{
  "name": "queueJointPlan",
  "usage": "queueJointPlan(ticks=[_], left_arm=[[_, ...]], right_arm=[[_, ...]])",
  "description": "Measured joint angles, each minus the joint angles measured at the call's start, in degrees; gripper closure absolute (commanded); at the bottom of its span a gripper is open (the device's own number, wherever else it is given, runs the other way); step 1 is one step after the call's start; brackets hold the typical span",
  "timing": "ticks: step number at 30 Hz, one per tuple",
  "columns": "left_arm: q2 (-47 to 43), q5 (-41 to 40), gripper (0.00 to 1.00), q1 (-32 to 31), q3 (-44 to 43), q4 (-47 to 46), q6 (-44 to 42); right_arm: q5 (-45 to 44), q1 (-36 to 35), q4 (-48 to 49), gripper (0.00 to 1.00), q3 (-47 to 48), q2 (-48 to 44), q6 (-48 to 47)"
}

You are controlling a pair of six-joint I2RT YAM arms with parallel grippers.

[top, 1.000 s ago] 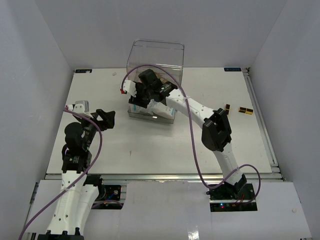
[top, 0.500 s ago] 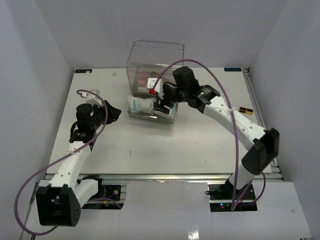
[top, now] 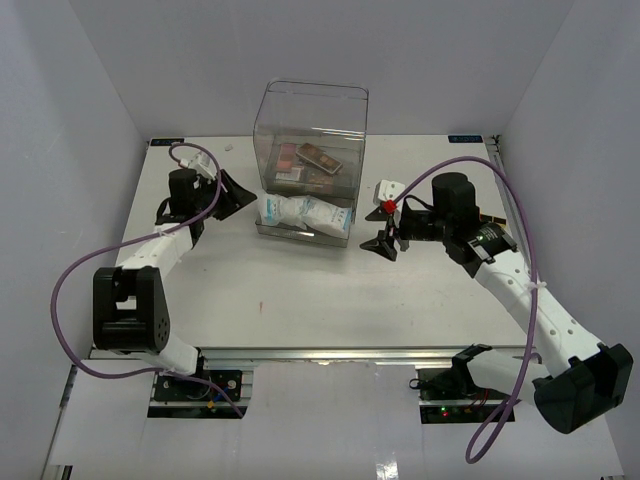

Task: Organize the makeup

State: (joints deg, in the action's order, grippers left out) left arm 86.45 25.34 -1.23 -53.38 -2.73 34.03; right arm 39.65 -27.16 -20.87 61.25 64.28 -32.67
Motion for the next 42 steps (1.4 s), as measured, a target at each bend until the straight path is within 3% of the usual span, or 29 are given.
queueJointPlan(ticks=[9, 17, 23, 35, 42], left_arm=[[6.48, 2.86, 0.46, 0.0, -5.17, -0.69, 0.32], [9.94, 5.39, 0.78, -0.28, -6.63, -0.62, 0.66], [10.54, 7.3, 0.89, -1.26, -8.26, -1.08, 0.47], [12.51, 8.92, 0.94, -3.35, -10.78, -0.23, -1.16], [14.41, 5.37, 0.96, -7.39, -15.37, 3.69, -4.22]], right_arm=[[3.89, 2.54, 3.44, 0.3, -5.71, -1.95, 3.57], [6.19, 4.77, 5.65, 0.3, -6.95, -2.63, 5.53], [7.58, 5.72, 6.46, 0.3, -7.5, -2.74, 6.66], [8.82, 6.78, 7.56, 0.3, -7.9, -2.74, 7.64], [9.52, 7.11, 7.88, 0.31, -8.68, -2.74, 8.32]])
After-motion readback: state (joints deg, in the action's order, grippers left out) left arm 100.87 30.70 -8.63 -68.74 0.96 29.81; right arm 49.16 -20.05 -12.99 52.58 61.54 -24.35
